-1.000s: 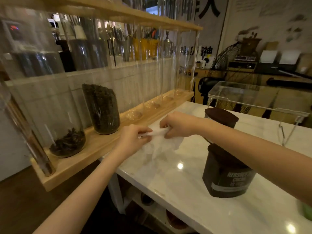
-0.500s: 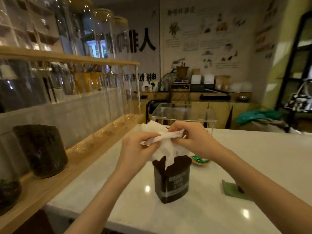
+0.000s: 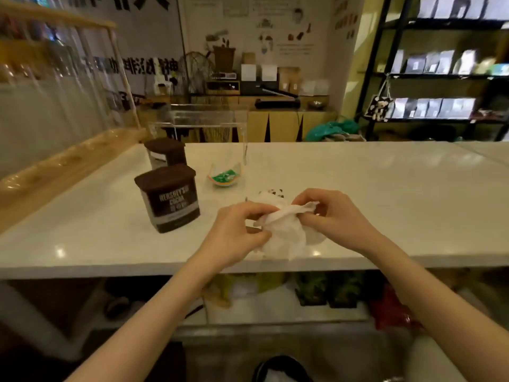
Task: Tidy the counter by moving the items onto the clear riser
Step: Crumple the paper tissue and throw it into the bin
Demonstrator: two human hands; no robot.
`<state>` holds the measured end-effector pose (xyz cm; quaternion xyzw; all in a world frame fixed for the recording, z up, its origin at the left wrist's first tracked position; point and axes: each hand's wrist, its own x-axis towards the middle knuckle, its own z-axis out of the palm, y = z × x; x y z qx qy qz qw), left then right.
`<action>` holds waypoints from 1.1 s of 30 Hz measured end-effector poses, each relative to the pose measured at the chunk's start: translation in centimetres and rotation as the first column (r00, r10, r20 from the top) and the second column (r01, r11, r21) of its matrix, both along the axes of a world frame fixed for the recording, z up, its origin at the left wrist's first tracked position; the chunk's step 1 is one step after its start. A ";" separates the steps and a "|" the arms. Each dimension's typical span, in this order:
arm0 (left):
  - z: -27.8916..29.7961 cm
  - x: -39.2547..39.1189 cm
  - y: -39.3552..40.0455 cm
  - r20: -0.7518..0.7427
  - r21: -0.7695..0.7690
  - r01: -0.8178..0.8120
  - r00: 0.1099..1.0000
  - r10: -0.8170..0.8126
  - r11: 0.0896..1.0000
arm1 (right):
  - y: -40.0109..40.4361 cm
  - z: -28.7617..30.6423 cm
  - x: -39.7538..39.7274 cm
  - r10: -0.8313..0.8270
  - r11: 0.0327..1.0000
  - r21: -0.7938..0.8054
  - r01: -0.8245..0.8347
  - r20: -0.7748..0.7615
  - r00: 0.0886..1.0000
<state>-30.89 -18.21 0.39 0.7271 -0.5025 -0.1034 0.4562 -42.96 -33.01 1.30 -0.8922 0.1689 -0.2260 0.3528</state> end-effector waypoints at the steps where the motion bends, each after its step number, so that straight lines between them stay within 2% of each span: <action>1: -1.0 -1.3 0.0 0.001 0.018 0.010 1.000 -0.010 1.000 | 0.0 -1.1 -1.5 -0.001 1.000 0.025 0.001 -0.015 1.000; 6: -7.1 -6.5 0.1 -0.021 0.115 0.057 0.998 -0.055 0.992 | 0.6 -7.6 -7.2 0.031 0.981 0.194 -0.010 -0.105 0.994; 10: -14.3 -8.8 -0.2 -0.052 0.225 0.070 0.997 -0.059 0.972 | 0.8 -15.2 -9.8 0.047 0.959 0.285 0.014 -0.208 0.977; 13: -21.4 -9.5 -1.2 -0.104 0.317 0.059 0.994 -0.026 0.947 | 0.3 -22.9 -10.6 0.000 0.941 0.326 0.091 -0.268 0.963; 19: -38.7 -9.6 -3.8 -0.119 0.511 0.053 0.993 0.010 0.858 | -0.8 -41.5 -10.6 -0.086 0.916 0.322 0.239 -0.424 0.901; 24: -52.2 -9.5 -4.9 -0.204 0.595 0.061 0.976 0.077 0.801 | -1.3 -55.8 -9.1 -0.110 0.890 0.343 0.300 -0.478 0.871; 28: -62.8 -8.3 -5.7 -0.146 0.660 0.039 0.986 0.077 0.750 | -1.5 -66.1 -7.9 -0.117 0.852 0.376 0.363 -0.540 0.834; 33: -72.1 -6.7 -6.9 -0.143 0.687 0.037 0.986 0.085 0.726 | -1.5 -76.2 -5.8 -0.110 0.856 0.342 0.387 -0.612 0.783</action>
